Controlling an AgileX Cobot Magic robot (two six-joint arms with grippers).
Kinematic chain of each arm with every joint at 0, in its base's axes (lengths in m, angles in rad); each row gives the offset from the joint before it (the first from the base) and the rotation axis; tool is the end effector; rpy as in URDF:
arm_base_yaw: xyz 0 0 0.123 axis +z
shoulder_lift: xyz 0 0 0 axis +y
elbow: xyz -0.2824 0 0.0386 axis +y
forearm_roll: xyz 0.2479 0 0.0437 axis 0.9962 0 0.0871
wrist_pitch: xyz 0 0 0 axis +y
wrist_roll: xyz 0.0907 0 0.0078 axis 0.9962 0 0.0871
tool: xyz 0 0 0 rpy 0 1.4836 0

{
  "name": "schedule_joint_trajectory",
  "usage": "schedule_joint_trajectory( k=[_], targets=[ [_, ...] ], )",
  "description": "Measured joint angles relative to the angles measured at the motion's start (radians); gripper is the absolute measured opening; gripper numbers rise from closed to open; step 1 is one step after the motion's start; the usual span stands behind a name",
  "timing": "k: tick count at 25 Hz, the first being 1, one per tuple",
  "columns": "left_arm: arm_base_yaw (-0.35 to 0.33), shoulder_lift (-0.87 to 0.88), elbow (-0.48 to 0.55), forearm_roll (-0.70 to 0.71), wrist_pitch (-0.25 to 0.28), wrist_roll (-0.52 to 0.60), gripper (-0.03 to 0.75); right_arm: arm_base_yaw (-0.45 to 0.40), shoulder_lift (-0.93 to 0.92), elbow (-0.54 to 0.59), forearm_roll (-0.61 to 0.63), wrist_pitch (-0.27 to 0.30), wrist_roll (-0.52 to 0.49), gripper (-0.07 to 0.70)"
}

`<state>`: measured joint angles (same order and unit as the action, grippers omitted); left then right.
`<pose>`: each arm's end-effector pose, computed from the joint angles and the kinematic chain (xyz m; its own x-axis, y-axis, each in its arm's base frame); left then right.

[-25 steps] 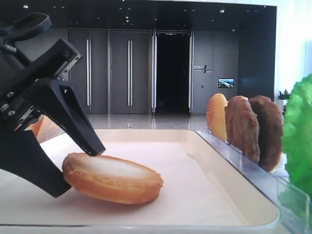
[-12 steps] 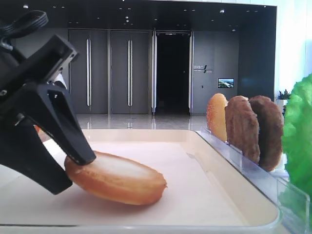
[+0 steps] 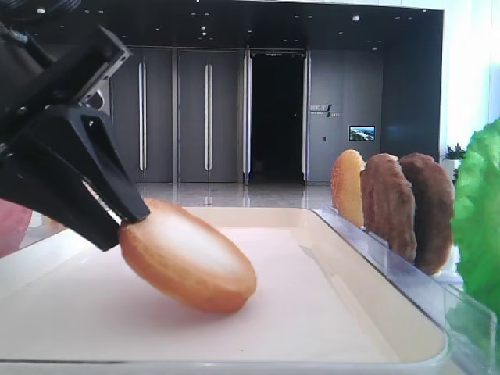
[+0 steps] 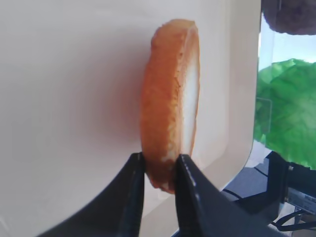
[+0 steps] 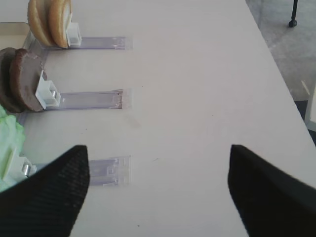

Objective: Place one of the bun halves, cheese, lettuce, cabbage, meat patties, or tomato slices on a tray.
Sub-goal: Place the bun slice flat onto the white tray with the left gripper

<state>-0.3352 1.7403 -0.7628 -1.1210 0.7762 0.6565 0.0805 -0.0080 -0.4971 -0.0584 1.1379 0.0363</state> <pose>0.2453 -0.1463 0.1458 -0.9937 0.0881 -0.0691 0.1118 0.7411 -0.6620 -0.0088 -0.0056 0.2703 -0.5171 -0.0299 -0.8554 -0.0291 0.9994 -0.0174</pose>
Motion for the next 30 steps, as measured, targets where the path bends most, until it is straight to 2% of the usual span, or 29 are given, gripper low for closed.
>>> schedule_joint_trajectory(
  k=[3, 8, 23, 30],
  targets=[
    [0.0, 0.0, -0.005, 0.059, 0.008, -0.056, 0.155, 0.0, 0.0, 0.0, 0.0, 0.0, 0.0, 0.577],
    [0.0, 0.0, -0.007, 0.078, 0.034, -0.084, 0.153, 0.0, 0.0, 0.0, 0.0, 0.0, 0.0, 0.577],
    [0.0, 0.0, -0.008, 0.088, 0.025, -0.134, 0.152, 0.0, 0.0, 0.0, 0.0, 0.0, 0.0, 0.577],
    [0.0, 0.0, -0.008, 0.185, 0.027, -0.225, 0.161, 0.0, 0.0, 0.0, 0.0, 0.0, 0.0, 0.577]
  ],
)
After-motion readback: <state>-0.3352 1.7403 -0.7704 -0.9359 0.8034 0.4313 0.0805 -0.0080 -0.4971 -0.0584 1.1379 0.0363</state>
